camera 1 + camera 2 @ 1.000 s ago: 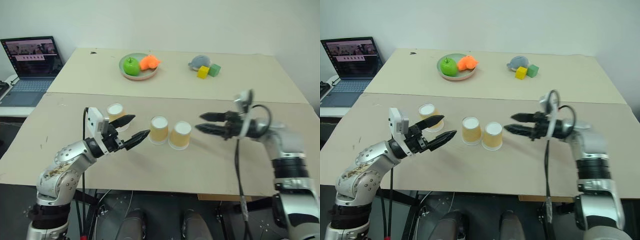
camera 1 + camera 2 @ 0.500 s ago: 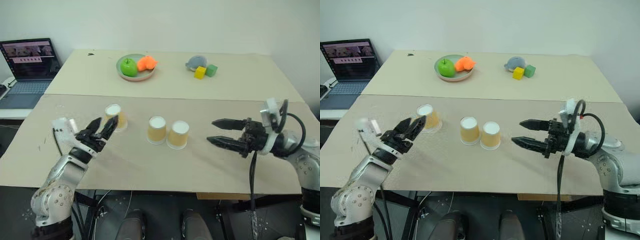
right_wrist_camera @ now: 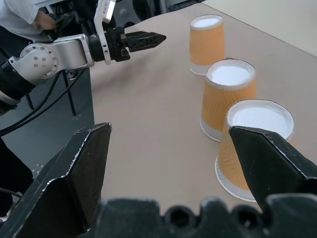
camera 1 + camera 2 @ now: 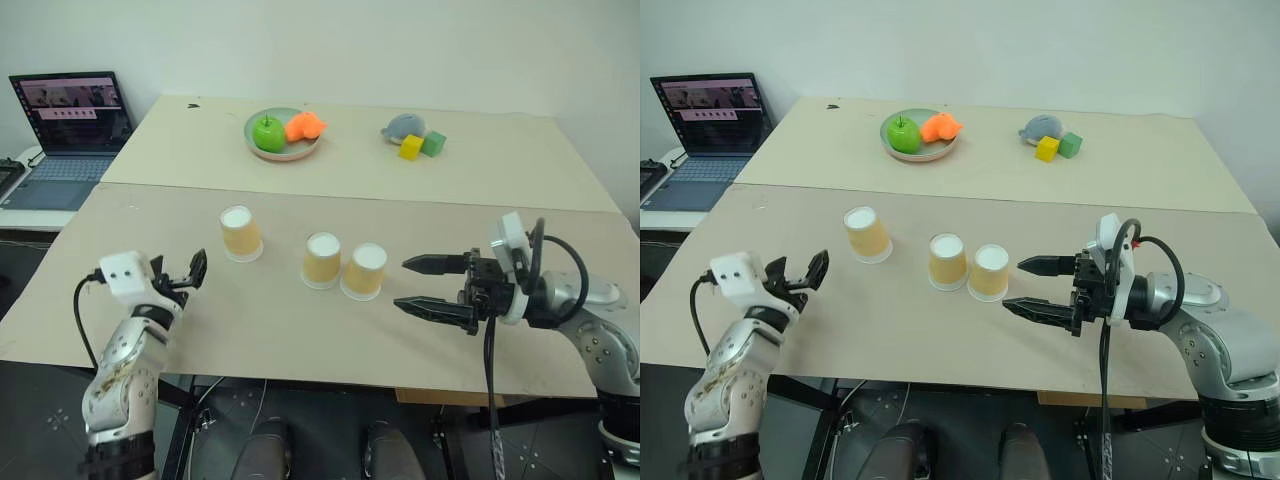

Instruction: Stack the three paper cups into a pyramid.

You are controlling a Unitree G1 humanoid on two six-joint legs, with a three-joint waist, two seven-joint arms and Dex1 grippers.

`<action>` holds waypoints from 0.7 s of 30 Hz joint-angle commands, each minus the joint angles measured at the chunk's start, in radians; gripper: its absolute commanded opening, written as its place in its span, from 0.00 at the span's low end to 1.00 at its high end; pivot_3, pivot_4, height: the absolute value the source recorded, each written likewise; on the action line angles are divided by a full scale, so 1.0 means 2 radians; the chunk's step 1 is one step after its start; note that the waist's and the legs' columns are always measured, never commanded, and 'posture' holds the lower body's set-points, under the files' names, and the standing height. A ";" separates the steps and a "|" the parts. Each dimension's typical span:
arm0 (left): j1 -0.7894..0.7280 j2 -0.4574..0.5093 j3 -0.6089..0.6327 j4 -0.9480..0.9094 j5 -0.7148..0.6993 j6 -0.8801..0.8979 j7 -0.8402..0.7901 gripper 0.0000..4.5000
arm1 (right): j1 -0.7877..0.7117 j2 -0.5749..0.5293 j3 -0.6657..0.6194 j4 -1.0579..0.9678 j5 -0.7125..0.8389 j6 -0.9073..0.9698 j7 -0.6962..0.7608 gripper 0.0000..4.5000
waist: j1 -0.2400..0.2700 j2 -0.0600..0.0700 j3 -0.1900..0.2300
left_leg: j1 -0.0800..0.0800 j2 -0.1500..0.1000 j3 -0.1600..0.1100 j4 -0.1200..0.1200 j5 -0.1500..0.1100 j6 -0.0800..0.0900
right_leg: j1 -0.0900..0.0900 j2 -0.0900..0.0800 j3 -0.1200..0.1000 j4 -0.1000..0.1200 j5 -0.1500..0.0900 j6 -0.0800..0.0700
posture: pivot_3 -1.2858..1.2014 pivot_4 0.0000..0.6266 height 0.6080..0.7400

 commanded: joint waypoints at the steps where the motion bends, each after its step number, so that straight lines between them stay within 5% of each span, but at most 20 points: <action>1: -0.032 0.016 -0.005 0.009 0.014 -0.022 -0.019 1.00 | -0.001 -0.002 -0.014 -0.008 0.003 -0.015 -0.010 0.99 | -0.001 0.000 0.000 | 0.000 0.000 0.000 0.000 0.000 0.000 | 0.000 0.000 0.000 0.000 0.000 0.000 | 0.52 0.24 0.53; 21: -0.056 0.026 -0.070 0.044 0.043 -0.036 -0.099 1.00 | 0.021 -0.013 -0.040 -0.028 0.020 -0.022 -0.028 0.99 | 0.001 0.000 0.000 | 0.000 0.000 0.000 0.000 0.000 0.000 | 0.000 0.000 0.000 0.000 0.000 0.000 | 0.52 0.24 0.53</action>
